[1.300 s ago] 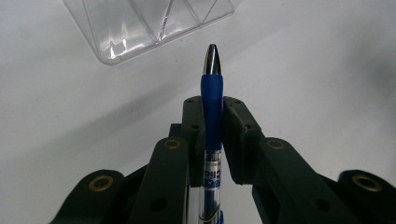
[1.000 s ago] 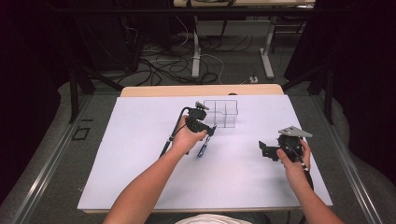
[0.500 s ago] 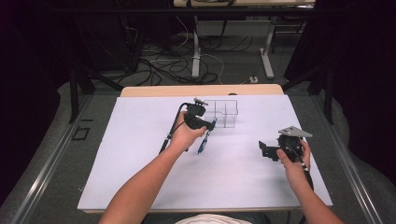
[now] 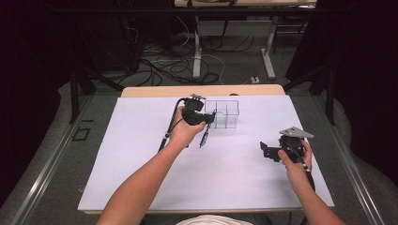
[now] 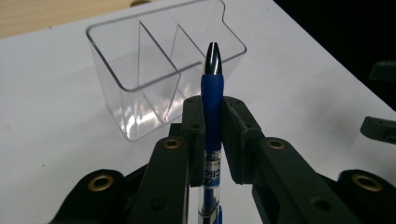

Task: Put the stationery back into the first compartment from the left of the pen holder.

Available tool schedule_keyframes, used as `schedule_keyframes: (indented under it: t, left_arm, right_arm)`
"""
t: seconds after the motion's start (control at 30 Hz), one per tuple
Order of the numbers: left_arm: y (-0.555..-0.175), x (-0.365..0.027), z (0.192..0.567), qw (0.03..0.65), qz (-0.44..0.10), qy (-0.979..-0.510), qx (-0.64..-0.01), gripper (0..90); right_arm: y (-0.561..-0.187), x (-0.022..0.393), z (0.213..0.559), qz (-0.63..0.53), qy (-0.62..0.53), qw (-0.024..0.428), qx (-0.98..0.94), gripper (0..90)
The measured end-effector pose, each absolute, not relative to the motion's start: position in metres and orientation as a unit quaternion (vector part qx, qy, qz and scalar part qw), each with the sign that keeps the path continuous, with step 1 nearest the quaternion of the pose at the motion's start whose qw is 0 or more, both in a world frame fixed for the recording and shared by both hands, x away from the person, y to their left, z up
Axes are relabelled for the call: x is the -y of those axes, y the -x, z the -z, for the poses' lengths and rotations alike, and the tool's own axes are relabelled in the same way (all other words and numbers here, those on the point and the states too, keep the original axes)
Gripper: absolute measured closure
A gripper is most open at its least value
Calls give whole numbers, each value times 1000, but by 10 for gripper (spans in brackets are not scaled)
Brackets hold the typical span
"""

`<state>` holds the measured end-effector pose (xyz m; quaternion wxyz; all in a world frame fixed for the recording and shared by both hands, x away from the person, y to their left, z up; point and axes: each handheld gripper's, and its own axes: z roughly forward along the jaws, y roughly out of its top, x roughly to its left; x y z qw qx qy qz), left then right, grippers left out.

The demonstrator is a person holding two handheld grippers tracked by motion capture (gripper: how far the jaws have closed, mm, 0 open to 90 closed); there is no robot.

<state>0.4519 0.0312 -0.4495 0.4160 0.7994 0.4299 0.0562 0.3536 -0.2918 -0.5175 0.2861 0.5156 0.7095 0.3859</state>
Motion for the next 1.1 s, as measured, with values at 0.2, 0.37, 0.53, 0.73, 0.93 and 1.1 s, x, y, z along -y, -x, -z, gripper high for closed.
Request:
schedule_keyframes:
  t: [0.2, 0.37, 0.53, 0.73, 0.93, 1.1]
  left_arm:
    - [-453, -36, 442, 436, -79, -789, -425, 796]
    - [-455, -42, 436, 464, -106, -773, -419, 796]
    - [-458, -43, 428, 481, -124, -762, -415, 797]
    - [-466, -43, 418, 490, -139, -755, -413, 797]
    - [-475, -41, 408, 496, -155, -748, -412, 797]
    - [-481, -39, 402, 504, -168, -742, -410, 797]
  right_arm:
    - [-353, 292, 517, -386, -516, 286, -709, 7]
    - [-353, 292, 517, -386, -515, 286, -709, 7]
    - [-353, 292, 517, -387, -516, 289, -707, 7]
    - [-352, 292, 516, -389, -516, 287, -707, 7]
    - [-352, 293, 516, -391, -517, 285, -706, 7]
    - [-351, 293, 515, -394, -519, 282, -704, 7]
